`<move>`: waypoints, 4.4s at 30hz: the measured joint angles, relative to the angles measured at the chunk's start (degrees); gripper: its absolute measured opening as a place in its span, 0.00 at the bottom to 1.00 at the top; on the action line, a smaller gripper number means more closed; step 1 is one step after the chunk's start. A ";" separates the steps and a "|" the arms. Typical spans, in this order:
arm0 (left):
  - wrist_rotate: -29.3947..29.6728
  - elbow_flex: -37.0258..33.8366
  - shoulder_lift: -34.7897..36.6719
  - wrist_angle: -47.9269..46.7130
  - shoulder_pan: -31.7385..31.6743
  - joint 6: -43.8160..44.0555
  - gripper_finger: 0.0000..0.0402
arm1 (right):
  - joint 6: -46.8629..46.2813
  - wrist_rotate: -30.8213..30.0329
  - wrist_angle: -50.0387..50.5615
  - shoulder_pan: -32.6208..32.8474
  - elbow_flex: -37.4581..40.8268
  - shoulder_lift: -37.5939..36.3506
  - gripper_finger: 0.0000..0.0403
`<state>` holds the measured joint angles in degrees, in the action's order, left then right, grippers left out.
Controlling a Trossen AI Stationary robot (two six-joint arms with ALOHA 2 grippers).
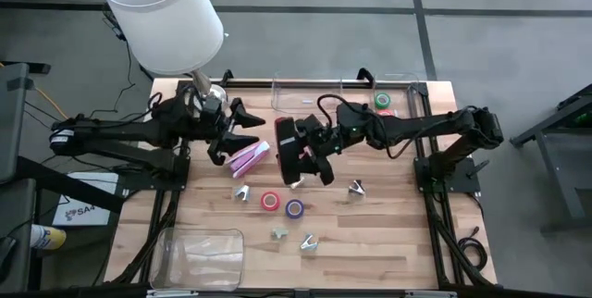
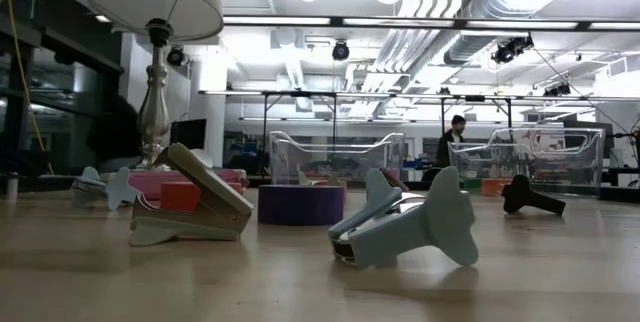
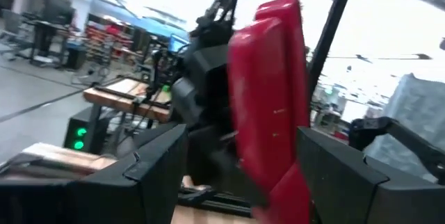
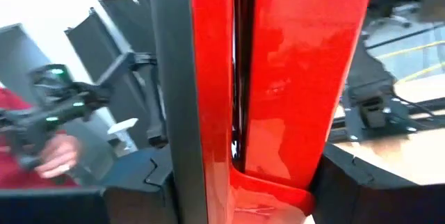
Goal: Pick and place Stapler, Stapler remover, tape
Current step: Put the red stapler into the bottom transparent bin
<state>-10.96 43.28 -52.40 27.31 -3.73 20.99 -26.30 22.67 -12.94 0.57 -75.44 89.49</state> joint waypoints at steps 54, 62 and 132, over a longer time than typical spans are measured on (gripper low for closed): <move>10.29 3.94 -11.63 4.79 0.00 2.15 0.91 | 7.80 -12.74 10.14 -2.81 0.07 1.88 0.50; 10.25 3.94 -12.00 5.70 0.00 2.15 0.91 | 7.47 -13.33 9.67 -2.88 0.07 2.19 0.50; 8.86 8.07 -6.44 -20.79 -1.51 3.29 0.50 | 0.78 -16.48 25.72 -4.32 0.10 -7.31 0.79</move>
<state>-2.10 51.36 -58.85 6.52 -5.23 24.28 -25.52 6.19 12.78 -3.76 -75.34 82.18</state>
